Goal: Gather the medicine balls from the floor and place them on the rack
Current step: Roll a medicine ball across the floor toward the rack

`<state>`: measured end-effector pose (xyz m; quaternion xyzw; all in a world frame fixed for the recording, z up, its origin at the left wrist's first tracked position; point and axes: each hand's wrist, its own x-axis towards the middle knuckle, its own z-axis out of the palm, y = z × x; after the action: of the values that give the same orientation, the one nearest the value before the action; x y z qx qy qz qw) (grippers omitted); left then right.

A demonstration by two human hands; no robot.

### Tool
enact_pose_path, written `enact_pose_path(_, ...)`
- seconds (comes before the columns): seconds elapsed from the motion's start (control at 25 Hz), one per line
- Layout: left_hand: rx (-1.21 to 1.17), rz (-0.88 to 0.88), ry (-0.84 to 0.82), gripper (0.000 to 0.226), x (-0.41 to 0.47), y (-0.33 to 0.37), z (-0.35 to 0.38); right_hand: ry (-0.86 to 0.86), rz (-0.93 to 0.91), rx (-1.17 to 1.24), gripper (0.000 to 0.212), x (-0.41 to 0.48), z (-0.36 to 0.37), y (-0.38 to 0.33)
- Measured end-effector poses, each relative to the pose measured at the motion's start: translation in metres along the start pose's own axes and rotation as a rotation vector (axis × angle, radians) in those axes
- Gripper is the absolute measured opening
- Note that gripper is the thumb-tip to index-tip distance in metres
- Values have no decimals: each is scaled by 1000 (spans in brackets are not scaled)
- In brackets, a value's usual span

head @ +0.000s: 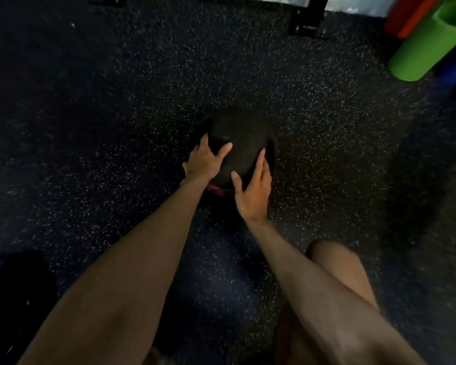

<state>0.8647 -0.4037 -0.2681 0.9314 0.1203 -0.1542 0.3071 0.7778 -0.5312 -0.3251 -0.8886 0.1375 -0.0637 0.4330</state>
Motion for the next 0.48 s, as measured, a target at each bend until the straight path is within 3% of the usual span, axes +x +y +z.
enact_pose_path(0.08,1,10,53,84,16,13,2,-25,-47,-18,85,26,-1,3)
enact_pose_path(0.2,-5,311,147,87,29,4,9,-19,-2,-38,83,81,-8,-5)
enact_pose_path(0.32,164,634,105,99,60,-16,8,-16,127,-18,73,140,-11,-20)
enact_pose_path(0.48,299,775,35,105,109,-6,-8,23,307,27,62,209,-10,-39)
